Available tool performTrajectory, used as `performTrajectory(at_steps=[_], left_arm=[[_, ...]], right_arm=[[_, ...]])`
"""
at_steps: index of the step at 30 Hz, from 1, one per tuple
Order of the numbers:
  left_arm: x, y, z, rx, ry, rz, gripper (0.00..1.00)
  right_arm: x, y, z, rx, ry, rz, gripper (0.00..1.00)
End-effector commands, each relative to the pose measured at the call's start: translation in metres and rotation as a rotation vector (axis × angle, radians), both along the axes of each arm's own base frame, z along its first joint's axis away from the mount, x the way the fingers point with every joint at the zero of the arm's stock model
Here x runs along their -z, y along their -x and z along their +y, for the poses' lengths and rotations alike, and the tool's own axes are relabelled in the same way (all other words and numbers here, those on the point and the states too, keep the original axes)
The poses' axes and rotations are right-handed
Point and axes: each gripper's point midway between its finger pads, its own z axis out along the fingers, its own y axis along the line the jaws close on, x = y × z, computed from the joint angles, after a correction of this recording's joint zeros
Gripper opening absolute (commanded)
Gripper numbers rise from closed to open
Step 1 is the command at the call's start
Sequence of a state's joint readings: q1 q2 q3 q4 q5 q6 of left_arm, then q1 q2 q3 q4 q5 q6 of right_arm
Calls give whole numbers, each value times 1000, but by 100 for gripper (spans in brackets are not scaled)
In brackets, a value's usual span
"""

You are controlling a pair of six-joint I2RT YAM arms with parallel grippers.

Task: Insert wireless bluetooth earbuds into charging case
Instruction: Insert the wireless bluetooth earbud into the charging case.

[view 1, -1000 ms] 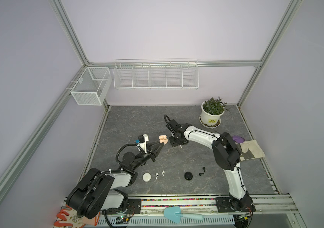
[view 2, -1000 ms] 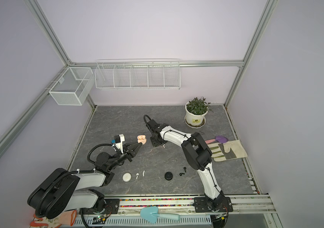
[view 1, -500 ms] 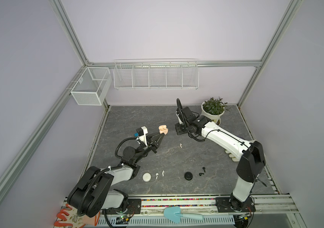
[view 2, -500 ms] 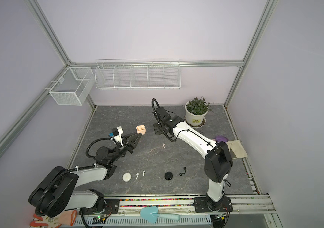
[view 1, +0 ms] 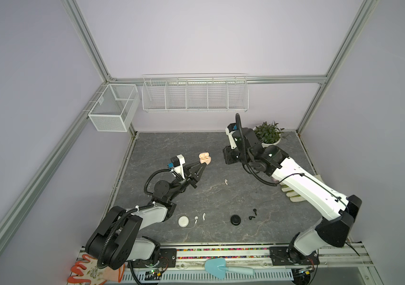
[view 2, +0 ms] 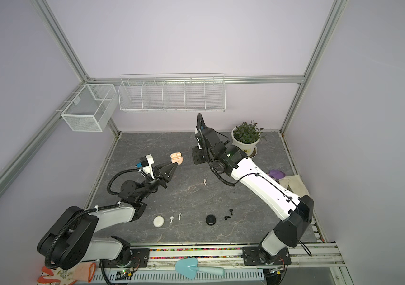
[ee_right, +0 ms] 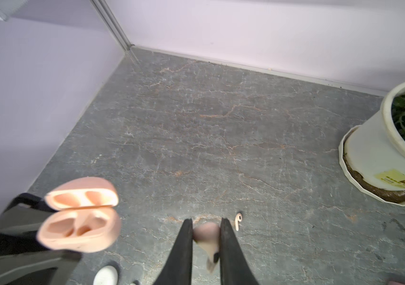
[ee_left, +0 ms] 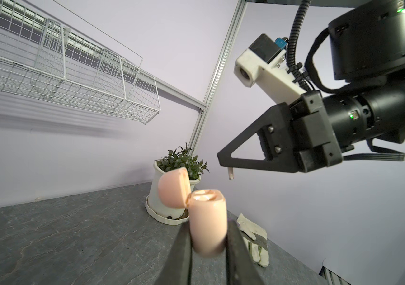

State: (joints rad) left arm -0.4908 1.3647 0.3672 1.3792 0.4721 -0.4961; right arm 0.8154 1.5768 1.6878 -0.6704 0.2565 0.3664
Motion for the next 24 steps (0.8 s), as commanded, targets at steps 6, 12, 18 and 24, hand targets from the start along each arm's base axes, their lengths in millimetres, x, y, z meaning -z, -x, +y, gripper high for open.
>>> performTrajectory(at_steps=[6, 12, 18, 24], left_arm=[[-15, 8, 0, 19, 5, -79, 0], [-16, 9, 0, 19, -2, -92, 0], [-14, 12, 1, 16, -8, -97, 0], [-13, 11, 2, 9, -11, -99, 0]], right_arm=[[-46, 19, 41, -96, -125, -76, 18], [-42, 19, 63, -132, -158, -58, 18], [-32, 19, 78, -156, -183, -27, 18], [-29, 21, 82, -166, -192, -15, 18]])
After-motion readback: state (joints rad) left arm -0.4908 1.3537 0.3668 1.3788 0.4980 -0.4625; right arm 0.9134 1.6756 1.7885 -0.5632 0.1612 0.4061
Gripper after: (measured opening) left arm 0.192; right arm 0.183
